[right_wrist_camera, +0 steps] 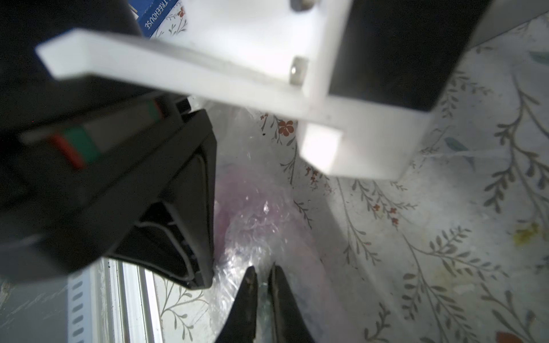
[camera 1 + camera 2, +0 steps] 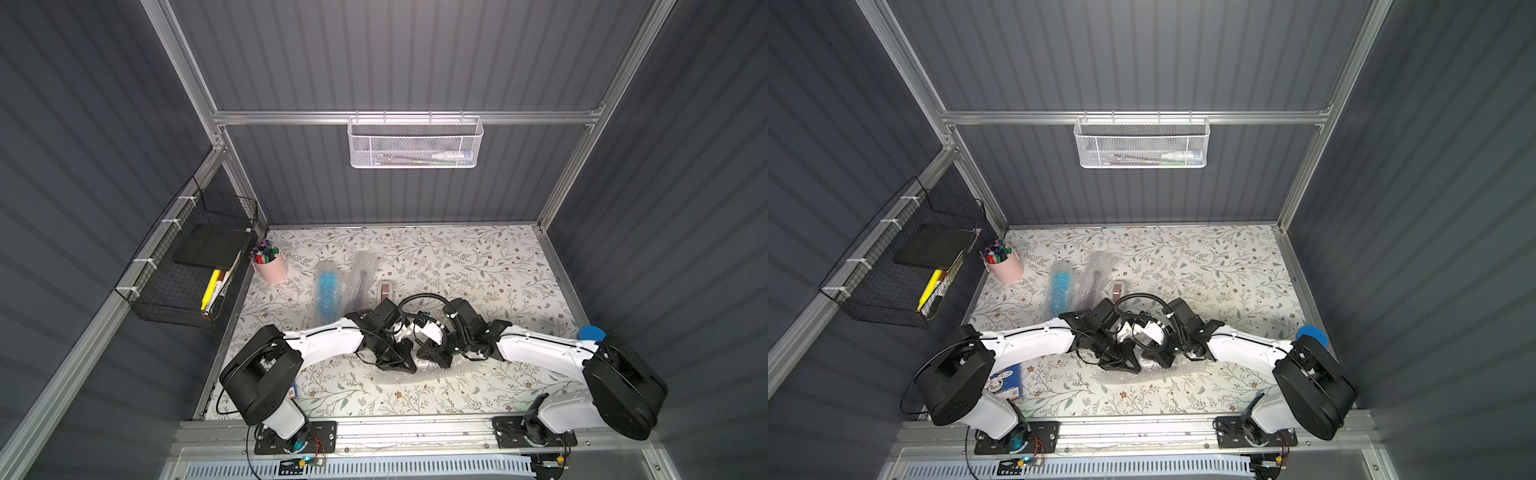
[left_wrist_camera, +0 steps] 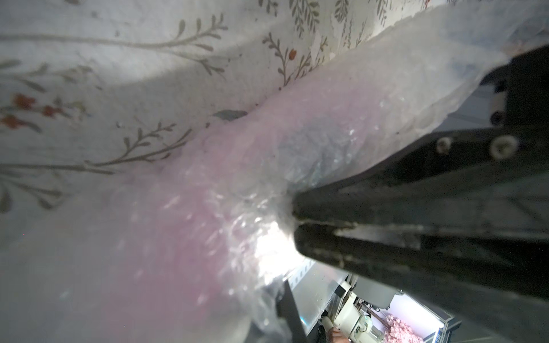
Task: Wrap wine bottles in bubble wrap
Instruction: Stick the tape on the bubble wrap.
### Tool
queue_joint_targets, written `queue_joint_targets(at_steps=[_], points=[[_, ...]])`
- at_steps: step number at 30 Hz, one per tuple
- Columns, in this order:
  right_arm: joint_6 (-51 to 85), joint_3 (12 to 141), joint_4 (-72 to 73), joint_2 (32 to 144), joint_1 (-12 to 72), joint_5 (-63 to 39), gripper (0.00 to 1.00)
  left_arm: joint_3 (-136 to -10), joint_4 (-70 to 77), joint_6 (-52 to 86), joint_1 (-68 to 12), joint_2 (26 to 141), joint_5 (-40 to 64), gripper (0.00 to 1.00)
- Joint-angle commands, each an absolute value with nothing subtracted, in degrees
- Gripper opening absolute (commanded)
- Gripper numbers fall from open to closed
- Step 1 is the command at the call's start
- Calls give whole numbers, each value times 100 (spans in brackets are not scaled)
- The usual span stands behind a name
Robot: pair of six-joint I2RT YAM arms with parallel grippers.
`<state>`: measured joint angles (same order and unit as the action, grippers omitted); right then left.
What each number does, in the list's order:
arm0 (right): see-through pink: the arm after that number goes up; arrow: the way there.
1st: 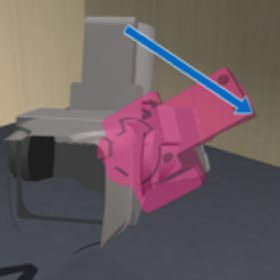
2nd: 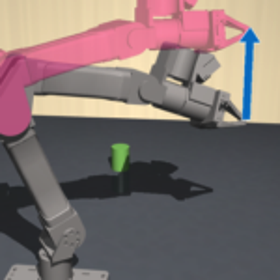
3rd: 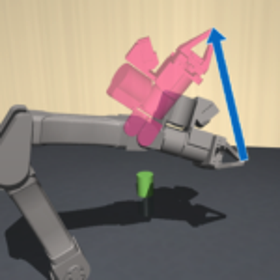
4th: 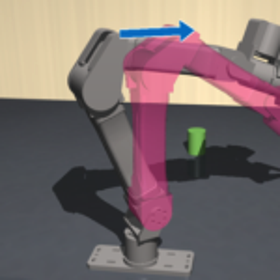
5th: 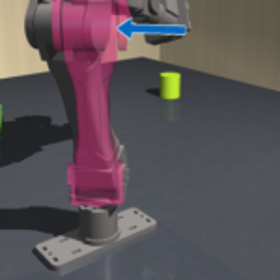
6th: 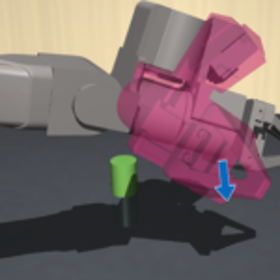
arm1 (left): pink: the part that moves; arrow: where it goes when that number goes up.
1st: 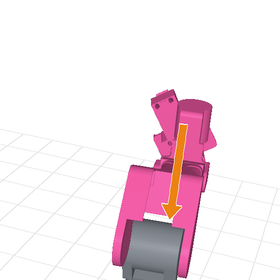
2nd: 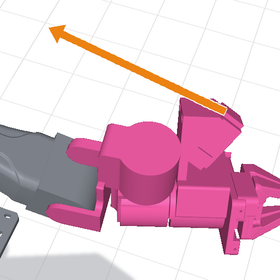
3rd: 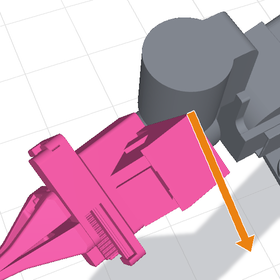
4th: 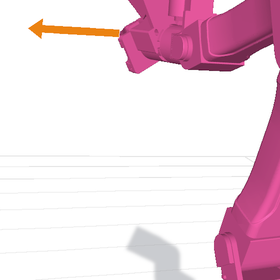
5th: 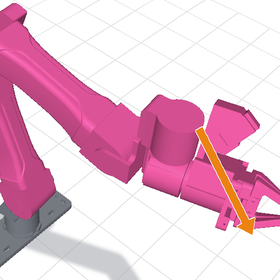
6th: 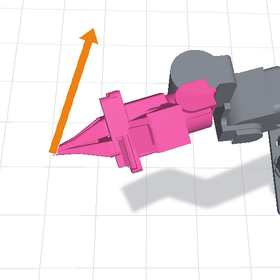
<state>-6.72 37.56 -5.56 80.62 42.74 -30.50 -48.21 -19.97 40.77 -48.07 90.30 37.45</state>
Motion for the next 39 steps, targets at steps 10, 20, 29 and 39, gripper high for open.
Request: queue_joint_targets(at_steps=[10, 20, 29, 39], points=[[-372, 3892, -940, 7761, 4287, -3102, 17, -4784, -2889, 3778, -4887, 9278, 2674, 2], [-429, 3997, -620, 7783, 4227, -3473, 22, -4910, -2902, 3684, -4880, 9168, 2698, 1], [-1101, 4263, -1267, 8548, 4146, -3719, 31, -5231, -3870, 3657, -4857, 8489, 2355, 12], [-1703, 4392, -1816, 8240, 4150, -4182, 69, -6107, -5067, 2619, -3630, 7712, 1996, 39]])
